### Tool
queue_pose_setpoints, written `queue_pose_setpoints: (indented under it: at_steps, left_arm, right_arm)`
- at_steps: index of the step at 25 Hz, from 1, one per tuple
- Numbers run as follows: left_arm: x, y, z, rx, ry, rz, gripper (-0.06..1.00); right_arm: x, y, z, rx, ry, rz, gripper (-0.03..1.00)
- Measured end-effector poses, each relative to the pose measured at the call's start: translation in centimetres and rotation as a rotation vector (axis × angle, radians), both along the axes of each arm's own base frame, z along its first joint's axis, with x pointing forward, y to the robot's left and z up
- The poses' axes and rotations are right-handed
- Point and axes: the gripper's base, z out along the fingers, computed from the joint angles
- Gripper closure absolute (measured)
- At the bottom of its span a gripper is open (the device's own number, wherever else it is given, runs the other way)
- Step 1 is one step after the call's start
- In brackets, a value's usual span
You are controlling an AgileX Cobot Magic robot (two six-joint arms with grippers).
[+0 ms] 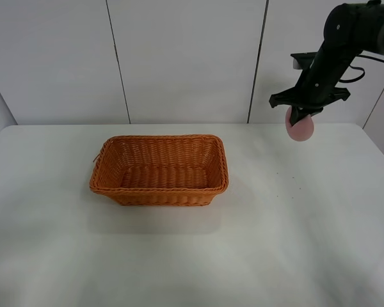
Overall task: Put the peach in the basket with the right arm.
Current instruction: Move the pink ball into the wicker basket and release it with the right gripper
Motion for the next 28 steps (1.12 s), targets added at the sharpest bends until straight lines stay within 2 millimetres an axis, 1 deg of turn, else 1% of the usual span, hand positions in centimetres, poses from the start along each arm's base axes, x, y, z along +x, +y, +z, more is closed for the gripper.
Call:
queue_pose_setpoints:
  at_steps: [3,5,10,12,14,15,18,21,25,28]
  left_arm:
    - [0.0,0.0,0.0,0.0,0.0,0.0,-0.05]
    - [0.0,0.0,0.0,0.0,0.0,0.0,-0.05]
    - [0.0,0.0,0.0,0.0,0.0,0.0,-0.05]
    - [0.0,0.0,0.0,0.0,0.0,0.0,-0.05]
    - [0.0,0.0,0.0,0.0,0.0,0.0,-0.05]
    - [0.0,0.0,0.0,0.0,0.0,0.0,-0.05]
    - [0.0,0.0,0.0,0.0,0.0,0.0,-0.05]
    - [0.0,0.0,0.0,0.0,0.0,0.0,-0.05]
    - [0.0,0.0,0.0,0.0,0.0,0.0,-0.05]
    - [0.0,0.0,0.0,0.0,0.0,0.0,-0.05]
  right_arm:
    - [0.2,0.0,1.1,0.002,-0.02,0.0,0.96]
    - [0.2,0.0,1.4,0.003,-0.024,0.0,0.96]
    - [0.0,0.1,1.4,0.016,0.003,0.0,0.96]
    - [-0.1,0.5,1.4,0.03,0.014,0.004,0.96]
    - [-0.4,1.3,1.4,0.031,0.026,0.022,0.96]
    - [-0.5,1.9,1.4,0.031,0.027,0.036,0.96]
    - [-1.1,5.0,1.4,0.027,0.026,0.109,0.96]
    - [-2.0,8.6,1.5,0.012,0.01,0.197,0.96]
    - [-3.2,12.8,1.6,0.002,-0.04,0.276,0.96]
    - [-4.4,16.3,1.8,0.025,-0.088,0.343,0.96]
